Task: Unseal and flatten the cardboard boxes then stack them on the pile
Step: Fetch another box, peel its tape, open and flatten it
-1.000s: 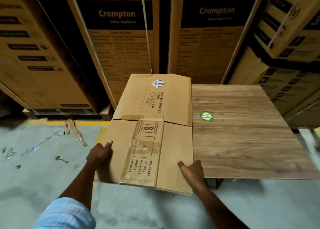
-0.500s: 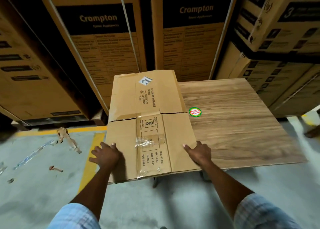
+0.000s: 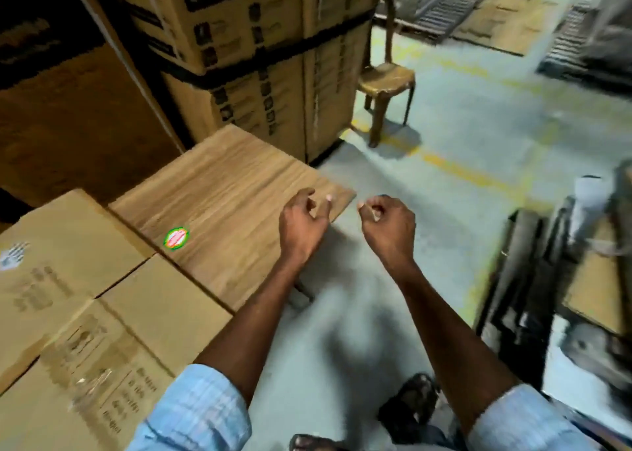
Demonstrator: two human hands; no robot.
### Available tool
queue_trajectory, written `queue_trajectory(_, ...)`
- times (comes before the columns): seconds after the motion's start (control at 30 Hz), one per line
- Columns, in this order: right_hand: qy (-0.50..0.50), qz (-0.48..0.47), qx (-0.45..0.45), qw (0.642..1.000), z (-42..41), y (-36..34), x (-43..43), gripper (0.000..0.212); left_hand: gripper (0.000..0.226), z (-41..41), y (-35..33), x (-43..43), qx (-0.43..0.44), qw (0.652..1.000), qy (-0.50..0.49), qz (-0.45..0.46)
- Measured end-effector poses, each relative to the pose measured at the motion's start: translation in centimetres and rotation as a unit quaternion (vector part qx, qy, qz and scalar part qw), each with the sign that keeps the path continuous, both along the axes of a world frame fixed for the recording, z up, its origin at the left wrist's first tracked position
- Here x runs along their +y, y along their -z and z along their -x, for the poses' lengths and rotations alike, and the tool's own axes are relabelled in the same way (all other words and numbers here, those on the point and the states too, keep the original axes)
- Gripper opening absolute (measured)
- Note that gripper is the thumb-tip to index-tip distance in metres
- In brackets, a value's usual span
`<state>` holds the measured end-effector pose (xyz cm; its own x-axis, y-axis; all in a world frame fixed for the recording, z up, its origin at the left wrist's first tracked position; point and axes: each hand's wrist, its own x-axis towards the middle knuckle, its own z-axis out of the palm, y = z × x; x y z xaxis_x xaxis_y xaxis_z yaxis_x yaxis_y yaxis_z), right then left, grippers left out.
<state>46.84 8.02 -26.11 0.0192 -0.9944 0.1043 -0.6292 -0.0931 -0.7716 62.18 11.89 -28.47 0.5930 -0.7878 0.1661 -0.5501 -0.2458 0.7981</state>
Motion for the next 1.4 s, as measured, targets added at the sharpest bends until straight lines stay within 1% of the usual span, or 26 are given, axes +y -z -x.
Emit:
queue_trajectory(0.1, 0.118, 0.055, -0.026, 0.991, 9.8, -2.7, -3.3, 0.029, 0.044, 10.0, -2.2, -6.6, 0.015, 0.992, 0.121, 0.042)
queue_trajectory(0.2, 0.232, 0.086, -0.018, 0.969, 20.0, -4.9, -5.4, 0.032, 0.050, 20.7, -4.1, -11.5, 0.026, 0.967, 0.248, 0.047)
queue_trajectory(0.33, 0.381, 0.118, -0.008, 0.917, 33.9, -7.0, -6.3, 0.034, 0.058, 35.7, -6.3, -16.0, 0.042, 0.916, 0.391, 0.074)
queue_trajectory(0.47, 0.478, 0.129, -0.006, 0.869, 45.0, -9.1, -4.7, 0.036, 0.063, 48.4, -8.7, -18.0, 0.054, 0.857, 0.505, 0.089)
queue_trajectory(0.57, 0.534, 0.153, 0.018, 0.832, 51.6, -11.4, -2.5, 0.037, 0.067, 56.4, -10.7, -18.7, 0.061, 0.813, 0.570, 0.106)
queue_trajectory(0.67, 0.590, 0.195, 0.060, 0.781, 56.9, -13.4, -0.2, 0.033, 0.070, 63.2, -12.3, -19.2, 0.072, 0.777, 0.614, 0.118)
queue_trajectory(0.73, 0.623, 0.201, 0.082, 0.752, 59.5, -14.5, 1.1, 0.033, 0.072, 66.8, -13.1, -19.5, 0.077, 0.759, 0.635, 0.122)
queue_trajectory(0.8, 0.656, 0.191, 0.118, 0.721, 61.8, -15.3, 2.3, 0.038, 0.073, 70.3, -13.7, -19.8, 0.055, 0.744, 0.653, 0.130)
queue_trajectory(0.87, 0.688, 0.151, 0.174, 0.688, 63.6, -15.7, 3.7, 0.047, 0.072, 73.1, -14.0, -19.9, 0.011, 0.734, 0.661, 0.153)
queue_trajectory(0.93, 0.725, 0.089, 0.213, 0.649, 65.1, -15.5, 5.3, 0.060, 0.072, 75.3, -13.9, -19.8, -0.036, 0.710, 0.684, 0.162)
queue_trajectory(1.0, 0.757, 0.007, 0.226, 0.614, 67.0, -14.9, 6.9, 0.078, 0.076, 77.2, -13.2, -19.4, -0.085, 0.662, 0.730, 0.147)
queue_trajectory(1.03, 0.767, -0.039, 0.209, 0.606, 67.9, -14.5, 7.5, 0.086, 0.078, 77.9, -12.5, -19.2, -0.104, 0.633, 0.755, 0.136)
queue_trajectory(1.1, 0.780, -0.100, 0.138, 0.602, 69.8, -13.6, 8.2, 0.097, 0.081, 79.0, -11.4, -18.5, -0.126, 0.577, 0.800, 0.111)
queue_trajectory(1.13, 0.783, -0.106, 0.093, 0.606, 70.4, -13.1, 8.2, 0.100, 0.082, 79.4, -11.0, -18.2, -0.141, 0.558, 0.812, 0.100)
queue_trajectory(1.17, 0.790, -0.092, 0.051, 0.604, 70.8, -12.7, 8.3, 0.100, 0.083, 79.7, -10.5, -17.9, -0.155, 0.548, 0.817, 0.090)
queue_trajectory(1.2, 0.798, -0.059, 0.021, 0.599, 71.1, -12.3, 8.5, 0.095, 0.084, 79.8, -10.2, -17.6, -0.168, 0.544, 0.818, 0.079)
queue_trajectory(1.27, 0.819, 0.021, -0.019, 0.573, 71.2, -11.7, 8.9, 0.075, 0.085, 80.0, -9.5, -17.2, -0.178, 0.539, 0.822, 0.053)
queue_trajectory(1.3, 0.826, 0.052, -0.042, 0.560, 71.2, -11.5, 9.1, 0.064, 0.086, 80.0, -9.1, -17.3, -0.179, 0.530, 0.828, 0.039)
queue_trajectory(1.37, 0.839, 0.080, -0.062, 0.535, 71.0, -11.2, 9.2, 0.044, 0.086, 79.9, -8.7, -17.1, -0.179, 0.502, 0.846, 0.021)
queue_trajectory(1.4, 0.845, 0.087, -0.051, 0.524, 70.8, -11.2, 8.9, 0.039, 0.086, 79.6, -8.7, -16.9, -0.181, 0.483, 0.856, 0.016)
